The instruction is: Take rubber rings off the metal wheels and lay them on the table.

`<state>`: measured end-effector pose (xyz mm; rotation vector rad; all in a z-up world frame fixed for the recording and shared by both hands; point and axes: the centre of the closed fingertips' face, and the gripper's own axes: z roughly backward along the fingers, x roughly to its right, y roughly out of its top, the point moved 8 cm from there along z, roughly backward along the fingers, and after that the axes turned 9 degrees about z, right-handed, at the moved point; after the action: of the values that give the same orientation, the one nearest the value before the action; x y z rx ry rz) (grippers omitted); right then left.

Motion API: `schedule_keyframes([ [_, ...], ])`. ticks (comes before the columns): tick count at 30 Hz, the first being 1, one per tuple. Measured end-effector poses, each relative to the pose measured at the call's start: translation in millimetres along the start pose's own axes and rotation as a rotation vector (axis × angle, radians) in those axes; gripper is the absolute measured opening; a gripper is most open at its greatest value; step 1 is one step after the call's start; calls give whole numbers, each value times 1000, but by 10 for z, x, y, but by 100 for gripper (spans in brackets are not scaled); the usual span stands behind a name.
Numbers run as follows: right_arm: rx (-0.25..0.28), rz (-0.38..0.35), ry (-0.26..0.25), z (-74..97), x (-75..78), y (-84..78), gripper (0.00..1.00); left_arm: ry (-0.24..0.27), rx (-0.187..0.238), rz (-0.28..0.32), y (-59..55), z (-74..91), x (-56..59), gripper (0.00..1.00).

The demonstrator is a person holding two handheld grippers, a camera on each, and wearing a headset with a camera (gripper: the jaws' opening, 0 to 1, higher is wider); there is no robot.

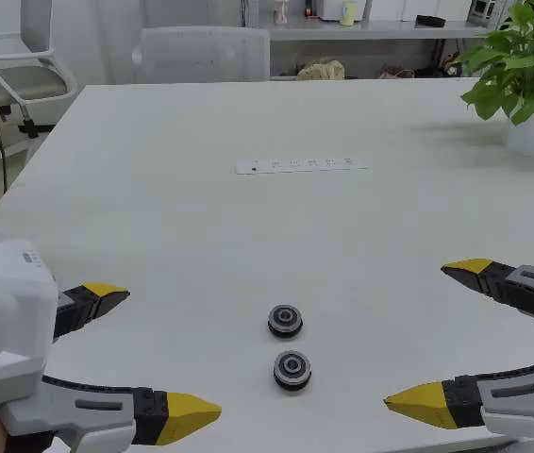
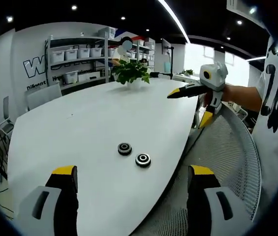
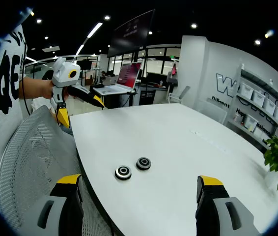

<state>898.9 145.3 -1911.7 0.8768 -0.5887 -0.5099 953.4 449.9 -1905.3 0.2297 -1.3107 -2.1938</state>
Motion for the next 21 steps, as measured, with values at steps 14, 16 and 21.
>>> schedule_keyframes([
  [14, -8, -1, 0, -29, 31, 5, 96, -5, -7, -2, 24, -25, -69, 90],
  [16, -12, -1, 3, -35, 30, -1, 96, -6, -8, -1, 23, -28, -74, 90],
  [21, -17, 0, 8, -44, 33, -4, 95, -13, -12, -2, 28, -40, -83, 89],
])
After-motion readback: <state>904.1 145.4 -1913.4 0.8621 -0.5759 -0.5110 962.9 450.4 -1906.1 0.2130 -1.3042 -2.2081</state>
